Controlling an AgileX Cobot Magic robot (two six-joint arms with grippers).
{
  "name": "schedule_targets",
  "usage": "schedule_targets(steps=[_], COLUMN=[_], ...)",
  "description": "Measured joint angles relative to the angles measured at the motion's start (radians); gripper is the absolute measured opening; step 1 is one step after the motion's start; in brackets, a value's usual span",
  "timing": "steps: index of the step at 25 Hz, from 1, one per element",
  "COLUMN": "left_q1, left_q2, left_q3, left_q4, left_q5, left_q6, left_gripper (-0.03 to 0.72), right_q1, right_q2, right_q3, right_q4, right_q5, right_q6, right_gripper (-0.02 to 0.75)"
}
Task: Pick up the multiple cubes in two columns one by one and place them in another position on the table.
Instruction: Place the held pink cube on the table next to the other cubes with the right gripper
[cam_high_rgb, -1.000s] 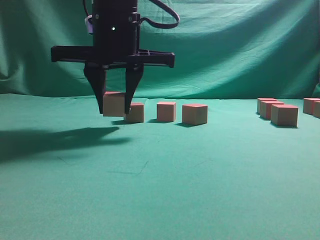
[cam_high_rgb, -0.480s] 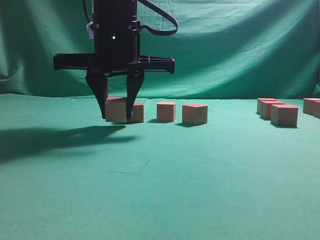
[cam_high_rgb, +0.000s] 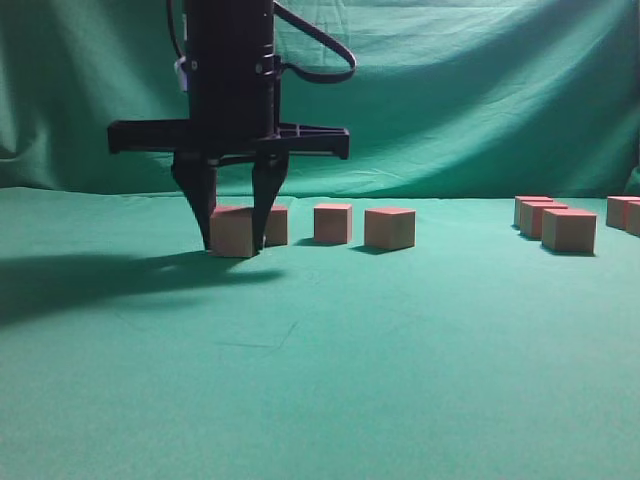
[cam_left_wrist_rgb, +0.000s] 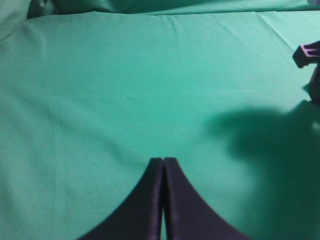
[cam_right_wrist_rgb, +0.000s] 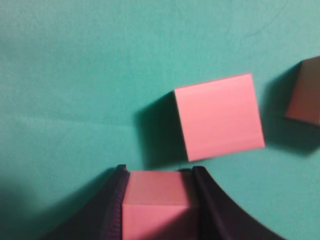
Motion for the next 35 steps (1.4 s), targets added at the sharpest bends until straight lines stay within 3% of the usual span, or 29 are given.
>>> schedule_targets(steps=[16,21,25,26,35], left_q1=[0.0,0.0,0.0,0.0,0.0], left_q2=[0.0,0.0,0.0,0.0,0.0], left_q3=[0.0,0.0,0.0,0.0,0.0], left_q4=[0.0,0.0,0.0,0.0,0.0], left_q5=[0.0,0.0,0.0,0.0,0.0], left_q6=[0.0,0.0,0.0,0.0,0.0], left_gripper=[0.0,0.0,0.0,0.0,0.0], right_q1=[0.0,0.0,0.001,0.002,0.011], right_q2=[0.0,0.0,0.0,0.0,-0.103], right_q3=[0.0,0.0,0.0,0.0,-0.011], right_q4=[0.002,0.002,0.0,0.0,-0.044], right_q5=[0.002,0.002,0.002,0.002,0.071], right_q6=[-0.025,-0.03,-0.053,-0.054,-0.094], right_gripper=[0.262,0.421,0.41,0.45,0.435])
